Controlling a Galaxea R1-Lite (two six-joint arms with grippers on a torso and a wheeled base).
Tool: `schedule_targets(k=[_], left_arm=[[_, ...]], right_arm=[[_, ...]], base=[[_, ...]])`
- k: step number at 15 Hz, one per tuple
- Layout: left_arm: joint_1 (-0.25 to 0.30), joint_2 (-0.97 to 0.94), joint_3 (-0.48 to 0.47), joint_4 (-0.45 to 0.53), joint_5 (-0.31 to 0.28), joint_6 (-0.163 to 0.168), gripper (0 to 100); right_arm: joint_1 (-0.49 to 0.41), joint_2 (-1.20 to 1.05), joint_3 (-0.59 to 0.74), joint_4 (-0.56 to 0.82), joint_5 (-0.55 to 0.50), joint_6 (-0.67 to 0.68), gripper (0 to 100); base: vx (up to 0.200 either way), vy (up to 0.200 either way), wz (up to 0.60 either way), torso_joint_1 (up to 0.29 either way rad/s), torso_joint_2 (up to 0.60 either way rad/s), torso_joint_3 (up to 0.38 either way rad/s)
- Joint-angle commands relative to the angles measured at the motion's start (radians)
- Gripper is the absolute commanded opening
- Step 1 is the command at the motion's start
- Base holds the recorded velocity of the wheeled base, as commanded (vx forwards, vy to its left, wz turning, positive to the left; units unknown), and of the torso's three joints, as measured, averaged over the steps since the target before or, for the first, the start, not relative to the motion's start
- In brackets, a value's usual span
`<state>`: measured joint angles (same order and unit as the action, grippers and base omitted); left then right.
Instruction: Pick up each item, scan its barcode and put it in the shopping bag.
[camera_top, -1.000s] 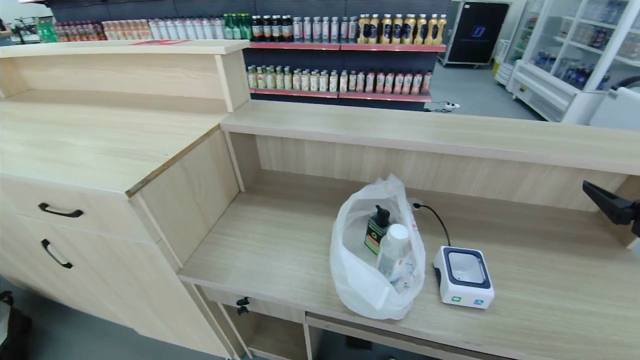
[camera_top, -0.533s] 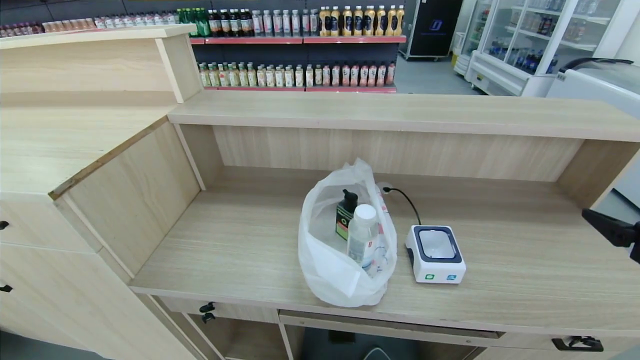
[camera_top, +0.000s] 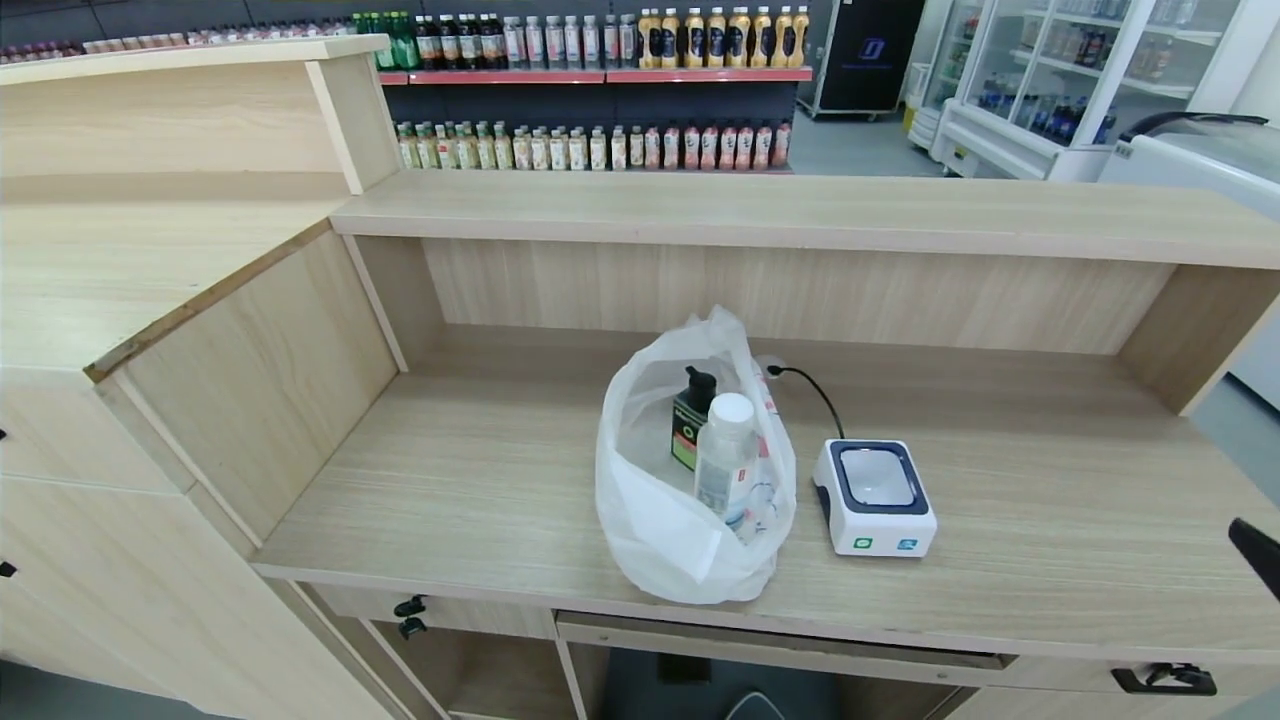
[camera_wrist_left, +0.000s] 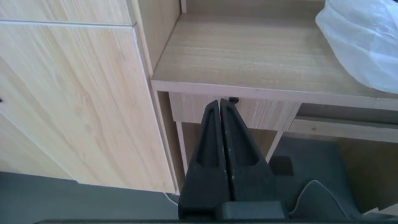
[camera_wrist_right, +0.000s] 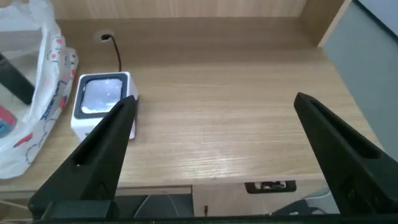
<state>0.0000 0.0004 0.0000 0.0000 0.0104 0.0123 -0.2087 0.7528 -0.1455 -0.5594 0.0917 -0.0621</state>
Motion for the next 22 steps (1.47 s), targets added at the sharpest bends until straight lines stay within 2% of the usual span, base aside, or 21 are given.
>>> schedule_targets(k=[1, 6, 12, 19, 22], left_arm=[[0.0, 0.0, 0.0, 0.0, 0.0, 0.0, 0], [0.0, 0.0, 0.0, 0.0, 0.0, 0.0, 0], [0.0, 0.0, 0.0, 0.0, 0.0, 0.0, 0], [0.0, 0.0, 0.0, 0.0, 0.0, 0.0, 0], [0.0, 0.0, 0.0, 0.0, 0.0, 0.0, 0]], right_arm=[[0.088, -0.274, 0.146, 0.027, 0.0, 0.012, 100], [0.107, -0.658, 0.146, 0.407, 0.022, 0.004, 100], [0.129, -0.656, 0.146, 0.461, -0.049, 0.038, 100], [0.129, -0.656, 0.146, 0.467, -0.05, 0.2, 100], [0.129, -0.656, 0.146, 0.467, -0.05, 0.203, 100]], base=[[0.0, 0.0, 0.0, 0.0, 0.0, 0.0], [0.0, 0.0, 0.0, 0.0, 0.0, 0.0], [0.0, 0.0, 0.0, 0.0, 0.0, 0.0], [0.0, 0.0, 0.0, 0.0, 0.0, 0.0], [0.0, 0.0, 0.0, 0.0, 0.0, 0.0]])
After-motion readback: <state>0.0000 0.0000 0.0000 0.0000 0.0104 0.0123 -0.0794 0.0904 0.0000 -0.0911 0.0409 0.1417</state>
